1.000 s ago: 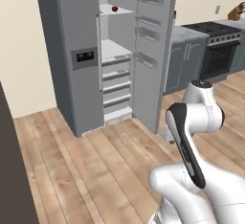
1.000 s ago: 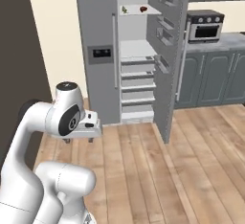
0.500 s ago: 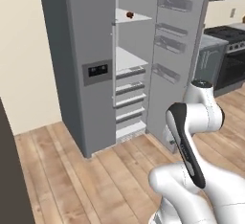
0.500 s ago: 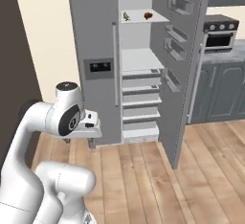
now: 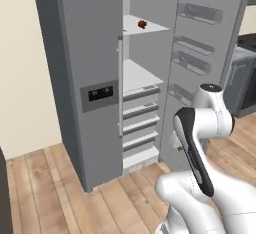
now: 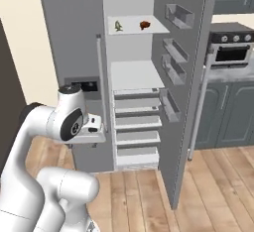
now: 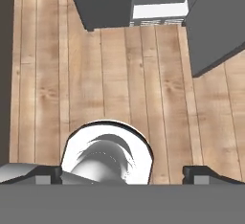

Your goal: Gather the eggplant and squash from the fridge and place them on a tray on the dining counter. Then gather the chicken drumstick and fish from the fridge and place them on the other tray.

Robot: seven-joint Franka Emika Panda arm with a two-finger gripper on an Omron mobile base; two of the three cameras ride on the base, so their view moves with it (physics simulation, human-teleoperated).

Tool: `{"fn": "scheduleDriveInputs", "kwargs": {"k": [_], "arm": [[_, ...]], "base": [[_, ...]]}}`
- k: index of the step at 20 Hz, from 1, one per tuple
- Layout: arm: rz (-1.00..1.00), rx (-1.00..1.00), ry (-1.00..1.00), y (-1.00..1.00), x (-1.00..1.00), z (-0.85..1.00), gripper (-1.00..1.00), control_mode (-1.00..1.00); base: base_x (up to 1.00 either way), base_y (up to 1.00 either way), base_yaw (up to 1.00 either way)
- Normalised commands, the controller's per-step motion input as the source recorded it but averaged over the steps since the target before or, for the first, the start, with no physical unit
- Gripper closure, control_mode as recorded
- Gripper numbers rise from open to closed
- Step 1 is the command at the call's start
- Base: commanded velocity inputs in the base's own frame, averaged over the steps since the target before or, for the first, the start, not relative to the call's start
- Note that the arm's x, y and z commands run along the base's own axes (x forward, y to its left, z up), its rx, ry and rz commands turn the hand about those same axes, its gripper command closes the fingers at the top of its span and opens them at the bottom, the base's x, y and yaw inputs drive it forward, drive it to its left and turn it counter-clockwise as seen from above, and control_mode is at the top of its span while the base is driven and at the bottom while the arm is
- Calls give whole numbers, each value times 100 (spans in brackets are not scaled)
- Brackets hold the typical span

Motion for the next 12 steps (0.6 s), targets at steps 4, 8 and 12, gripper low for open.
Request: {"fn": "scheduleDriveInputs", "kwargs": {"k": [4, 8, 12], "arm": [[0, 0, 0, 0, 0, 0, -100, 100], [0, 0, 0, 0, 0, 0, -100, 100], [0, 0, 0, 0, 0, 0, -100, 100]], "base": [[100, -4, 8], [81, -13, 4], [57, -6, 2]]}}
